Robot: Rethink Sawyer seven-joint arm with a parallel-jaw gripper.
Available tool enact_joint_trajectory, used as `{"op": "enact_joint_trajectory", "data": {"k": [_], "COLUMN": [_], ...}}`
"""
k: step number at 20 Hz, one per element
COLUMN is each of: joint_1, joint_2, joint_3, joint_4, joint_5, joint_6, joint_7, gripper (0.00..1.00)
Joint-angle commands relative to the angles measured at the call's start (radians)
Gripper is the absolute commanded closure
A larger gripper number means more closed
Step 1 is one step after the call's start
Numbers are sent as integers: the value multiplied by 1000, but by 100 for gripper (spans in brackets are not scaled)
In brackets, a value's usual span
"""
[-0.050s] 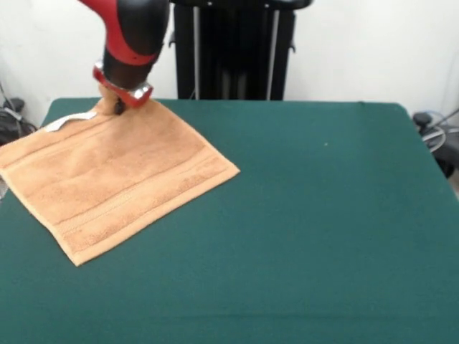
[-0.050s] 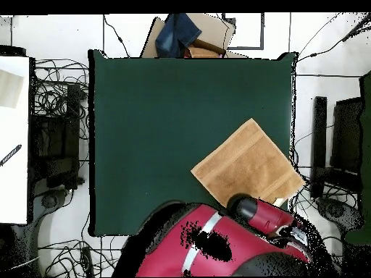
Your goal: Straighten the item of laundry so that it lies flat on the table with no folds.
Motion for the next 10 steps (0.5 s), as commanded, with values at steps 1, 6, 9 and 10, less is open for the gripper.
{"op": "enact_joint_trajectory", "data": {"k": [1, 6, 9, 10], "joint_1": [82, 81, 130, 111], "joint_2": [-24, -48, -6, -10], "joint_3": [7, 29, 23, 56], "joint_4": [126, 174, 223, 244], "joint_5": [106, 140, 204, 202], "joint_6": [-24, -180, -511, -579], "joint_7": [327, 349, 486, 505], "gripper": [100, 100, 100, 100]}}
